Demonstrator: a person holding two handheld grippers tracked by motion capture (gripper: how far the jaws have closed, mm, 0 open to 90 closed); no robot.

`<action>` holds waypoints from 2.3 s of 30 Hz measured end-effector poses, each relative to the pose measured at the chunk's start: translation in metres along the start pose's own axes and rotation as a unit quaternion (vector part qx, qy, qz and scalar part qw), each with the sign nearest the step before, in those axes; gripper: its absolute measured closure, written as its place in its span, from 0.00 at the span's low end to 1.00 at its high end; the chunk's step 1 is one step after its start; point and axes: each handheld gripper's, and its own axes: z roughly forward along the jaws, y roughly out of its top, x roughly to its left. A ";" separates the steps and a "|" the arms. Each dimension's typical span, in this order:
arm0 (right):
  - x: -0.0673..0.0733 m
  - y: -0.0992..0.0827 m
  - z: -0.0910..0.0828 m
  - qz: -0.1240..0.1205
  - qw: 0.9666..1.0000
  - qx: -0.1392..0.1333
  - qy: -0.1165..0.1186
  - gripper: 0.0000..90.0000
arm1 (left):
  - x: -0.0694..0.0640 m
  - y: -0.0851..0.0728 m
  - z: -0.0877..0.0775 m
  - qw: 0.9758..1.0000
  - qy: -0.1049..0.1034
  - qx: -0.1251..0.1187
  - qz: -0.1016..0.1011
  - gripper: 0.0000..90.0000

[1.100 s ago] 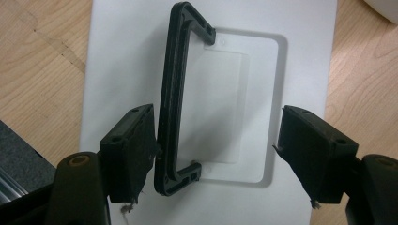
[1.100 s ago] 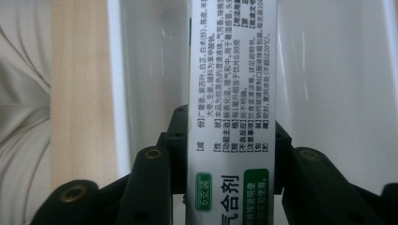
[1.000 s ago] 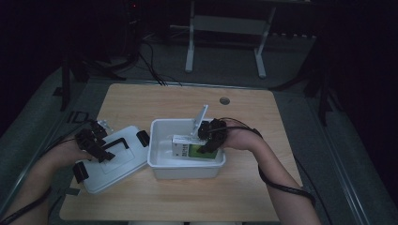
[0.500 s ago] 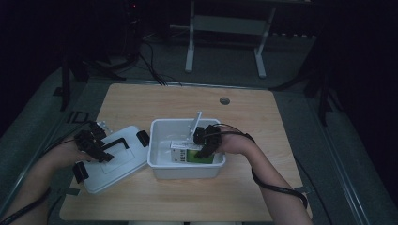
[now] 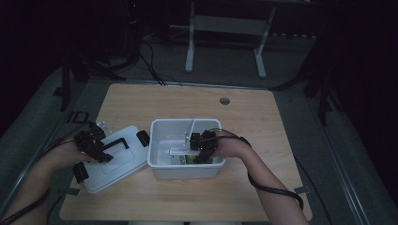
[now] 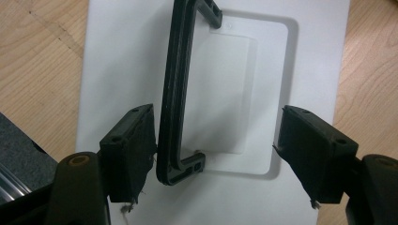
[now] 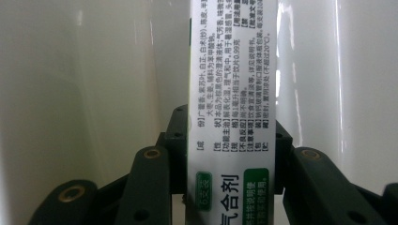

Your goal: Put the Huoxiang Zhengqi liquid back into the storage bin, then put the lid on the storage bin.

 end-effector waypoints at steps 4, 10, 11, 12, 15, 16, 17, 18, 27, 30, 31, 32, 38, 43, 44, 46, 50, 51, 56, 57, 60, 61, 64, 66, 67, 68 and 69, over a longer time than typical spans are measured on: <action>0.002 0.001 0.003 -0.003 1.000 0.016 0.003 0.70 | 0.000 0.000 -0.001 1.000 0.000 -0.001 0.001 0.31; 0.001 0.002 0.004 -0.005 1.000 0.030 -0.001 0.68 | 0.000 0.000 -0.002 1.000 0.001 -0.001 0.002 0.31; 0.002 0.002 0.005 -0.001 0.999 0.034 0.000 0.66 | -0.001 0.000 -0.002 1.000 0.001 -0.002 0.002 0.31; 0.002 0.002 0.003 0.000 1.000 0.030 -0.001 0.65 | 0.000 0.000 -0.002 1.000 0.001 -0.002 0.003 0.31; 0.001 0.001 -0.002 0.004 1.000 0.020 -0.003 0.63 | -0.001 0.000 -0.003 1.000 0.001 -0.002 0.002 0.31; 0.001 0.000 -0.004 0.008 1.000 0.017 -0.001 0.63 | -0.001 0.000 -0.003 1.000 0.002 -0.001 0.003 0.31; 0.001 -0.001 -0.006 0.006 1.000 0.014 -0.001 0.62 | -0.001 0.000 -0.003 1.000 0.002 -0.001 0.003 0.31; 0.001 -0.001 -0.008 0.007 1.000 0.009 -0.002 0.62 | -0.001 0.001 -0.003 1.000 0.001 -0.001 0.002 0.31; 0.000 -0.008 -0.032 0.022 0.999 -0.029 -0.014 0.49 | -0.002 0.002 -0.004 1.000 0.003 0.000 0.006 0.31; 0.000 -0.011 -0.042 0.028 0.998 -0.049 -0.017 0.46 | -0.002 0.003 -0.005 1.000 0.009 -0.002 0.008 0.31; 0.000 -0.012 -0.045 0.030 0.998 -0.055 -0.019 0.45 | -0.002 0.003 -0.005 1.000 0.010 -0.003 0.008 0.31; 0.000 -0.013 -0.048 0.029 0.998 -0.059 -0.022 0.43 | -0.002 0.003 -0.005 1.000 0.010 -0.006 0.006 0.31; -0.001 -0.023 -0.057 0.050 0.995 -0.082 -0.025 0.29 | -0.001 0.003 -0.004 1.000 0.009 -0.009 0.001 0.31; -0.001 -0.035 -0.067 0.054 0.992 -0.108 -0.028 0.22 | 0.002 0.002 -0.003 1.000 0.007 -0.008 -0.002 0.31; -0.001 -0.037 -0.069 0.053 0.992 -0.107 -0.032 0.22 | 0.003 0.001 -0.001 1.000 0.007 -0.008 -0.010 0.31; -0.002 -0.042 -0.072 0.057 0.992 -0.104 -0.050 0.20 | 0.005 0.000 -0.001 1.000 0.006 -0.008 -0.011 0.32; -0.003 -0.054 -0.078 0.065 0.990 -0.111 -0.060 0.19 | 0.005 0.000 -0.001 1.000 0.005 -0.008 -0.010 0.33; -0.003 -0.057 -0.080 0.068 0.989 -0.117 -0.063 0.19 | 0.004 0.000 -0.001 1.000 0.007 -0.008 -0.010 0.33; -0.002 -0.077 -0.089 0.073 0.984 -0.140 -0.081 0.18 | 0.004 0.001 -0.003 1.000 0.012 -0.018 -0.004 0.35; -0.002 -0.082 -0.091 0.078 0.984 -0.140 -0.082 0.18 | 0.003 0.001 -0.003 1.000 0.017 -0.021 -0.003 0.35; -0.002 -0.095 -0.092 0.089 0.983 -0.138 -0.085 0.18 | 0.004 0.002 -0.003 1.000 0.012 -0.022 0.001 0.37; -0.002 -0.095 -0.092 0.089 0.983 -0.138 -0.085 0.18 | 0.004 0.002 -0.003 1.000 0.012 -0.022 0.001 0.37; -0.002 -0.114 -0.094 0.109 0.980 -0.142 -0.091 0.18 | 0.003 0.003 0.000 1.000 0.005 -0.022 0.010 0.38; -0.002 -0.122 -0.093 0.118 0.978 -0.146 -0.091 0.18 | 0.003 0.003 0.001 1.000 0.002 -0.023 0.014 0.44; -0.002 -0.122 -0.093 0.118 0.978 -0.146 -0.091 0.18 | 0.003 0.003 0.001 1.000 0.002 -0.023 0.014 0.45; -0.002 -0.126 -0.092 0.123 0.977 -0.148 -0.093 0.18 | 0.003 0.003 0.001 1.000 0.002 -0.023 0.014 0.45; -0.002 -0.135 -0.088 0.131 0.976 -0.148 -0.093 0.18 | 0.003 0.003 0.003 0.999 0.007 -0.022 0.023 0.48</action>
